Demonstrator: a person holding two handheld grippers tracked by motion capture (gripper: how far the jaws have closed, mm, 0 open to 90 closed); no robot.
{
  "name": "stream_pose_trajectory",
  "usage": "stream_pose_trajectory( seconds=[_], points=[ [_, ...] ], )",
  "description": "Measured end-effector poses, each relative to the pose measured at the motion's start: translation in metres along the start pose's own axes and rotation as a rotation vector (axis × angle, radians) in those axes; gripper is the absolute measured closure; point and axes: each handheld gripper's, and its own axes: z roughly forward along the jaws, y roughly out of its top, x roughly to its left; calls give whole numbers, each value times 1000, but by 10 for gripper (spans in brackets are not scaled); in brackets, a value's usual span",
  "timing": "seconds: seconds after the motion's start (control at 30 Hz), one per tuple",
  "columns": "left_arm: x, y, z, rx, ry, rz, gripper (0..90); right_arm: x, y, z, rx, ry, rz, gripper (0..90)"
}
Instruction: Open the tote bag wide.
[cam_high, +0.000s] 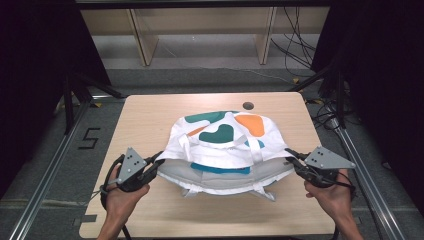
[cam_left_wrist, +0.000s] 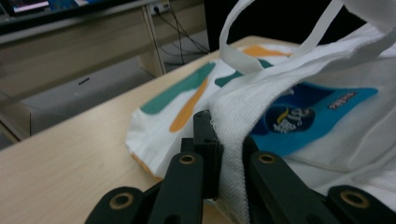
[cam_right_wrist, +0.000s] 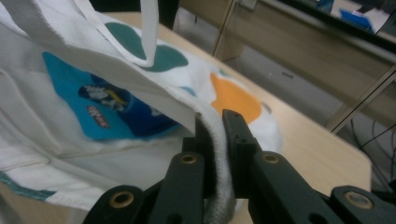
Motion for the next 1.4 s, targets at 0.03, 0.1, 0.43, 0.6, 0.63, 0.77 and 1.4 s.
stream_pose_trajectory(
  seconds=[0.03,0.1,0.43,0.6,0.63,0.77,1.4],
  points=[
    [1,8,-3,-30,-17,-26,861,-2,4,-2,-12,-5,-2,868],
    [3,20,-5,-80,-34,-56,861,-7,16,-10,-47,-21,-2,876],
    [1,62,-23,-200,-35,-31,865,-20,57,-30,-160,-73,2,883],
    [1,74,-40,-274,-91,-50,866,-22,70,-48,-221,-80,-3,884],
    [0,76,-42,-280,-97,-57,865,-22,72,-53,-226,-84,-8,884],
    [3,82,-45,-315,-138,-96,865,-19,79,-66,-260,-63,26,884],
    [26,23,33,-123,-169,-174,853,-38,48,-13,-93,-144,-20,882]
  ],
)
